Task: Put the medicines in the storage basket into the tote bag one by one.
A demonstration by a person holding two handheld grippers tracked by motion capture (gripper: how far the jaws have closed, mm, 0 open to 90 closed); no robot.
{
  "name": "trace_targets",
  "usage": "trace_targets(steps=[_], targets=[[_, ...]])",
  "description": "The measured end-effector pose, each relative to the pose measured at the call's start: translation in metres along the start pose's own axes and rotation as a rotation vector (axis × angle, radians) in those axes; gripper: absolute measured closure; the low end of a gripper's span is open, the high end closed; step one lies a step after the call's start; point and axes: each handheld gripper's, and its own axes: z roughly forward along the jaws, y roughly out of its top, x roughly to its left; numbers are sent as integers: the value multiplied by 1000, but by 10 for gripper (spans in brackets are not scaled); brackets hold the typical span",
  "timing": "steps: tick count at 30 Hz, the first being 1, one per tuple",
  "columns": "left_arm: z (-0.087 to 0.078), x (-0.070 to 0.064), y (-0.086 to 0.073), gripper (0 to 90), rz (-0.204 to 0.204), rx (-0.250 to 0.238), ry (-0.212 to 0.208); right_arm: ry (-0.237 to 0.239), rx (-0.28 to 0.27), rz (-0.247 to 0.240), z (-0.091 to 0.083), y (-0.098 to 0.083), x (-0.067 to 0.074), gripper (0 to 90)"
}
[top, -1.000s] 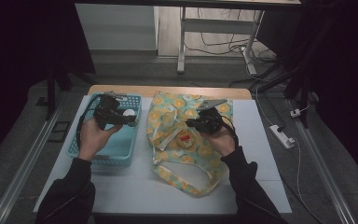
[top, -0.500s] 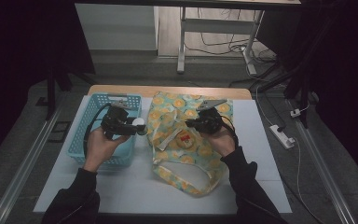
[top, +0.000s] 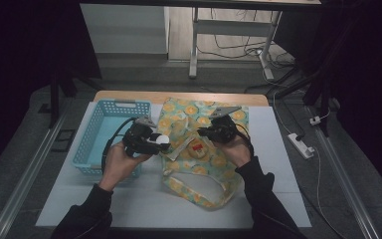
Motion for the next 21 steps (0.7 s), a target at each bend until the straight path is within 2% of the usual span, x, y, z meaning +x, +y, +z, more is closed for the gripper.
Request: trace_targets(steps=[10,21], targets=[[29,-12,6,503,28,33,-34,1,1,-2,1,0,0,900],[58,-19,9,503,48,71,-35,1,-1,-4,0,1,1,900]])
